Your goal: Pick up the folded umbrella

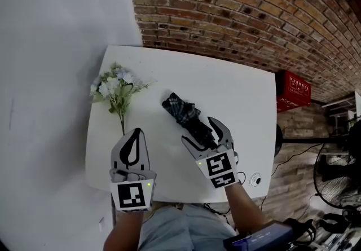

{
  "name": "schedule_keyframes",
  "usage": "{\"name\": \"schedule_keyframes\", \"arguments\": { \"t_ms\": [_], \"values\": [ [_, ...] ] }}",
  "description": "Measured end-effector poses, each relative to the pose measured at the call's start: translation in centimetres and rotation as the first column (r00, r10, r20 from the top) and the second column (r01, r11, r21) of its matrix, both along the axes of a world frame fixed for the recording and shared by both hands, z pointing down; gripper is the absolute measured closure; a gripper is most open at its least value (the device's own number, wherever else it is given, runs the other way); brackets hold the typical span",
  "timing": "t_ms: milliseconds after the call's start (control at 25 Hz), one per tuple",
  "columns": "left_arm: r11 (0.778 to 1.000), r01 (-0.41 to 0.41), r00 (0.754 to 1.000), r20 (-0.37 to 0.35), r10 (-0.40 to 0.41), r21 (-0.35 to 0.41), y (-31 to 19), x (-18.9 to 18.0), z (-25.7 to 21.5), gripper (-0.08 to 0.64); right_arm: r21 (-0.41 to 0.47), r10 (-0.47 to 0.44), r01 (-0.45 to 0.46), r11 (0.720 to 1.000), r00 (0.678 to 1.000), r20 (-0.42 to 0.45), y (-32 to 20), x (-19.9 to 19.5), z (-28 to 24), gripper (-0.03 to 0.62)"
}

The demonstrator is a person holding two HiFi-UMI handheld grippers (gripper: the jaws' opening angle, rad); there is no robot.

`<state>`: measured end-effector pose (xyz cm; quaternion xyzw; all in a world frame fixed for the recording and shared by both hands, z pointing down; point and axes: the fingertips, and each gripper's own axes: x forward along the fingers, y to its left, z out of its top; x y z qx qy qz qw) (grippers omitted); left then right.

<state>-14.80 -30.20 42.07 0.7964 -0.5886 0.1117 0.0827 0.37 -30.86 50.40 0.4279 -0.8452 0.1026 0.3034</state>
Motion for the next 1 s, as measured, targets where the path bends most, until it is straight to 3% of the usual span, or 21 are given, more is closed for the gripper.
{"name": "schedule_keyframes", "arguments": {
  "t_ms": [1000],
  "values": [
    [0.995, -0.011, 1.0, -0.02, 0.01, -0.096, -2.4, -0.2, 5.4, 0.552, -0.228, -0.03, 0.012, 0.974, 0.997, -0.078, -0.2, 0.5, 8.8, 0.176]
  ]
}}
